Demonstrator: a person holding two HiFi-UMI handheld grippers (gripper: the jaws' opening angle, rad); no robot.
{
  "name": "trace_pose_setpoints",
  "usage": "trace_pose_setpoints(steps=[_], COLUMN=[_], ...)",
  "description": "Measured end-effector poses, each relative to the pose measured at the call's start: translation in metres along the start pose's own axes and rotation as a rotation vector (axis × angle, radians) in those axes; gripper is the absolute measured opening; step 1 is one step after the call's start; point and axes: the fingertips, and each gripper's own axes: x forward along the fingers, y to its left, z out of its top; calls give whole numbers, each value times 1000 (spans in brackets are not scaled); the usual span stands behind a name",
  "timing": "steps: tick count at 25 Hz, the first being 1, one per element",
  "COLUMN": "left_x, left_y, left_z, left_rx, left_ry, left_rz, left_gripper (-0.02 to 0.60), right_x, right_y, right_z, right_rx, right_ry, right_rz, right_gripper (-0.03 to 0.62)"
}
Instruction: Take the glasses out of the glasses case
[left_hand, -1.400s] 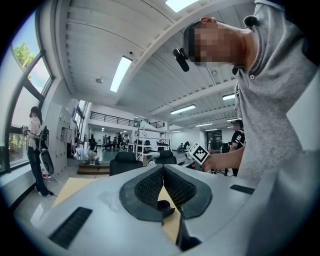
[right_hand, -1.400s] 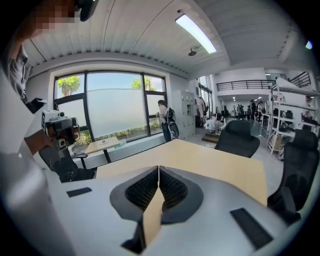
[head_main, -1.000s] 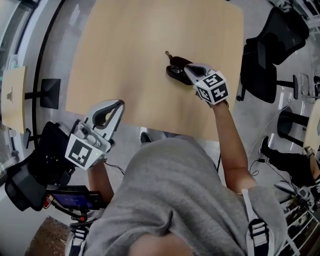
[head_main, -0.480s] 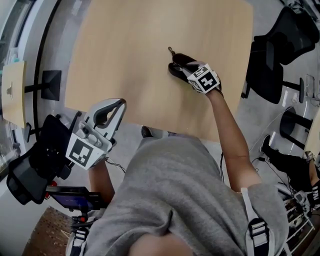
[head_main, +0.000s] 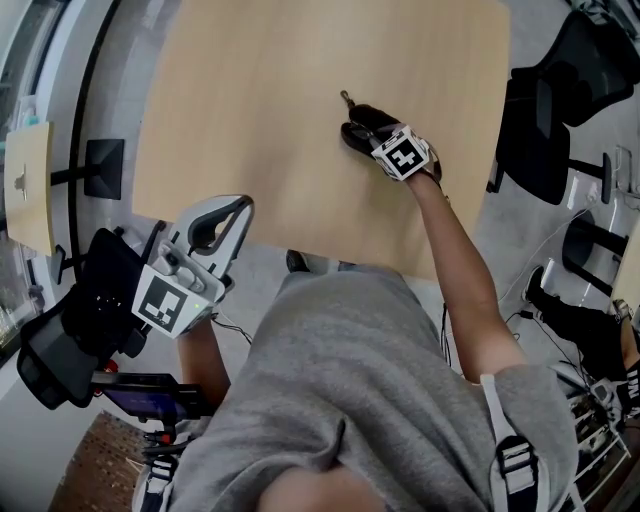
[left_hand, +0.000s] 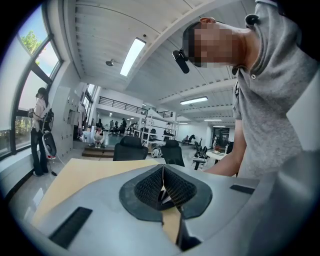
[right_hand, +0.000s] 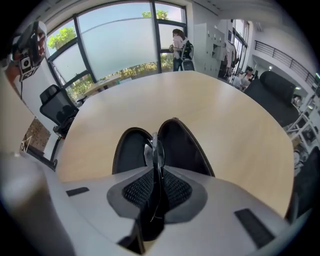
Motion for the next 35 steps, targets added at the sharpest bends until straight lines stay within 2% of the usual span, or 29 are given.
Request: trace_pose_setpoints(steps=[2, 17, 22, 27, 30, 35], left_x=[-2, -35, -85, -79, -86, -132], left_y=[-2, -25, -61, -96, -99, -98], left_z=[0, 4, 16, 11, 10, 24], left_rx=[3, 65, 116, 239, 237, 246], left_ry=[-5, -48, -77, -50, -21, -102], left_rz=[-4, -31, -17, -79, -86, -77], left_gripper=[6, 6, 6, 6, 6, 6], right_x=[-5, -96, -154, -204, -235, -268], right_y=[-2, 9, 48, 43, 49, 92], right_z=[1, 25, 29, 6, 4, 20], right_rx=[22, 87, 61, 50, 43, 20], right_ry=[-16, -241, -316, -370, -403, -449], right_rz=[-20, -145, -200, -252, -305, -358], right_gripper=[34, 32, 32, 32, 32, 32])
